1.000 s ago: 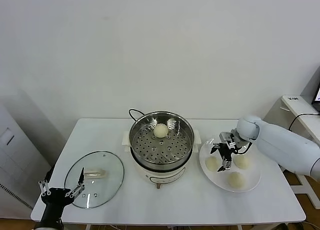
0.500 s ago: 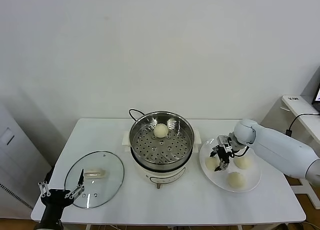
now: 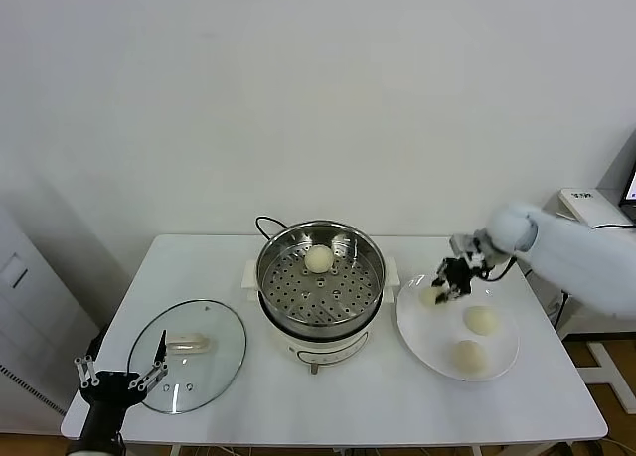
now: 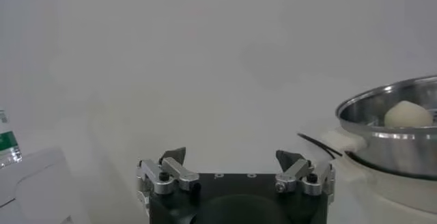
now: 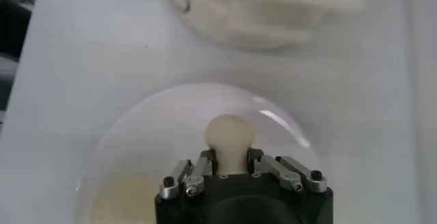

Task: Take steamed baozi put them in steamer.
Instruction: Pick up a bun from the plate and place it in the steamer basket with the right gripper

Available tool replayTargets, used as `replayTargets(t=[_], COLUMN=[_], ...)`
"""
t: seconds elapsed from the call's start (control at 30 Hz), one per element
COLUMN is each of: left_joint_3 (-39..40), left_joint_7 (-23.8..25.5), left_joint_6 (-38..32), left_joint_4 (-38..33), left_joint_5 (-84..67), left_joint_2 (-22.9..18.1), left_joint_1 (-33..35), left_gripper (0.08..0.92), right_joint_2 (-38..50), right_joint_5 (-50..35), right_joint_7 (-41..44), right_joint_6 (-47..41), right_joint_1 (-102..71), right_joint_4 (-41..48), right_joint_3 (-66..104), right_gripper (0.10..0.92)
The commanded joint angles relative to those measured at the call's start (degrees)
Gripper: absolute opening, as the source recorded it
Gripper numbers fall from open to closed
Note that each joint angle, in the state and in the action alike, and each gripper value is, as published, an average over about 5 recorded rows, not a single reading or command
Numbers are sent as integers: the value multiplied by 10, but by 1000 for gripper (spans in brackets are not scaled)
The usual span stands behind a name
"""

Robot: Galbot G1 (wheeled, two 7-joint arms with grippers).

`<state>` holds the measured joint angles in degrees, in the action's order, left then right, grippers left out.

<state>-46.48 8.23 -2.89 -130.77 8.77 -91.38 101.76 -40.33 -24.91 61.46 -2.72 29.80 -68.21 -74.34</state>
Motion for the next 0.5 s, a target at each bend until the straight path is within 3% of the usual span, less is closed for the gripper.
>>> replayTargets(t=[0.03,0.2,0.33,0.5], left_joint_3=[0,1,1,-1], left_joint_7=[0,0,0,0], left_joint_6=[0,1,1,1], left_joint_4=[-1,1,0,0], left_joint_5=[-1,-3,-6,-11], left_joint_2=[-1,1,3,4], left_joint_1=[0,-5,-8,-8], left_gripper=[823,823,823,823], right_joint_2=[-7,-62,-109,-183], right_joint_5=[-200,-264,-249,-212], right_joint_7=[18,-15,-66,-117], right_joint_6=[-16,-84,-137,-180], right_joint_1=[252,270,201,85], right_joint_4=[-53,-131,-171,-152], right_joint_3=[-157,-153,-120,-71], right_gripper=[306,306,312,316])
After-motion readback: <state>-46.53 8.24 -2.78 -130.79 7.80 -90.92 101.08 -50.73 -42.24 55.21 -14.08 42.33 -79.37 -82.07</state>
